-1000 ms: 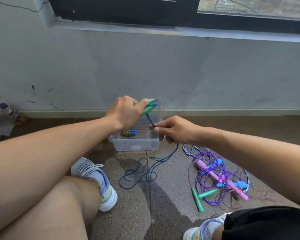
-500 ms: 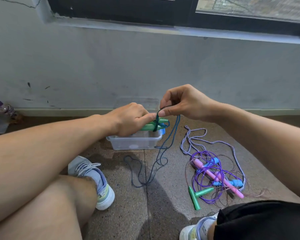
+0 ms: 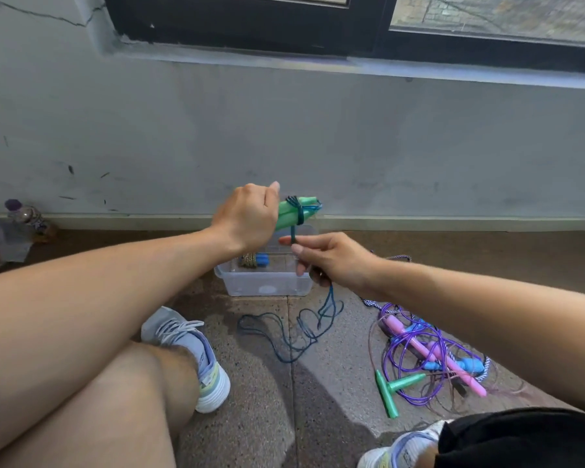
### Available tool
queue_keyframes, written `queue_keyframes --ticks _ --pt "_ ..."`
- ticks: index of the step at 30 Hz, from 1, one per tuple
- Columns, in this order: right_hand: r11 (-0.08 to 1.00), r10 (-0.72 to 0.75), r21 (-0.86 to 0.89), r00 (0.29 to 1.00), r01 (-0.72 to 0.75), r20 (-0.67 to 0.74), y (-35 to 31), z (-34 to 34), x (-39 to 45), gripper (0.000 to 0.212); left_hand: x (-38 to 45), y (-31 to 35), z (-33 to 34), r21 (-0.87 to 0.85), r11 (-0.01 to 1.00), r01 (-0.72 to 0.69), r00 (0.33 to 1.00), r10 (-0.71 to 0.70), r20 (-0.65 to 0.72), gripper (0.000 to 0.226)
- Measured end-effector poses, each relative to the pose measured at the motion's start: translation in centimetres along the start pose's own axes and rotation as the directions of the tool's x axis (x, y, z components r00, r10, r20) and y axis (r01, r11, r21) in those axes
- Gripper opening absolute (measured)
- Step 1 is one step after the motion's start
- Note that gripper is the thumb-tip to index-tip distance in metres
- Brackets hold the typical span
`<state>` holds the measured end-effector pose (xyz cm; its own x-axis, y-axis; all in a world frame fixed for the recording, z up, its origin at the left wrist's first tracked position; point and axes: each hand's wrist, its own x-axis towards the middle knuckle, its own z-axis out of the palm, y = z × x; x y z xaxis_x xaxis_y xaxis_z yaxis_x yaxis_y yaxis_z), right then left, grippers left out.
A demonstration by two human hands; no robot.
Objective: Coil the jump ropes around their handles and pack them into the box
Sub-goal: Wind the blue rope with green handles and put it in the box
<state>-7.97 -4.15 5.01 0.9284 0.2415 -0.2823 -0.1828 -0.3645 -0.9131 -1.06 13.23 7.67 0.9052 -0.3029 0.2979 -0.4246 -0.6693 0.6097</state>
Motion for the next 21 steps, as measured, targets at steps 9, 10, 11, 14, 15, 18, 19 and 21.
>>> queue_keyframes --ticks 9,10,11,14,15,18,19,21 --pt "0.583 -0.149 -0.805 0.988 0.112 0.030 -7.5 -2.4 -1.9 0.022 0.2 0.1 -0.1 0.296 0.952 -0.077 0.983 0.022 0.185 0.050" --pt "0.573 -0.136 -0.811 0.990 0.117 0.046 -7.8 -3.0 -2.0 0.023 0.2 0.6 -0.2 0.295 0.948 -0.123 0.974 0.059 0.218 0.049" --pt "0.556 -0.132 -0.821 0.989 0.129 0.066 -8.1 -3.5 -1.9 0.026 0.2 1.0 -0.3 0.277 0.945 -0.174 0.960 0.100 0.263 0.047" --pt "0.495 -0.192 -0.855 0.979 0.157 0.069 -8.6 -4.2 -1.8 0.046 -0.1 1.5 -0.2 0.224 0.930 -0.290 0.902 0.188 0.390 0.044" --pt "0.496 -0.205 -0.853 0.977 0.160 0.063 -8.7 -4.4 -1.8 0.050 -0.2 1.7 -0.2 0.211 0.928 -0.306 0.888 0.199 0.414 0.045" --pt "0.672 -0.150 -0.728 0.988 0.133 0.042 -8.2 -5.0 -1.5 0.054 -0.3 2.1 -0.3 0.183 0.927 -0.329 0.877 0.227 0.424 0.048" --pt "0.768 -0.127 -0.629 0.991 0.124 0.041 -7.7 -5.2 -1.3 0.053 -0.3 2.1 -0.4 0.170 0.927 -0.335 0.882 0.245 0.402 0.048" --pt "0.873 -0.070 -0.477 0.994 0.103 0.087 -6.9 -5.2 -1.3 0.052 -0.4 1.7 -0.6 0.153 0.932 -0.328 0.901 0.260 0.347 0.049"
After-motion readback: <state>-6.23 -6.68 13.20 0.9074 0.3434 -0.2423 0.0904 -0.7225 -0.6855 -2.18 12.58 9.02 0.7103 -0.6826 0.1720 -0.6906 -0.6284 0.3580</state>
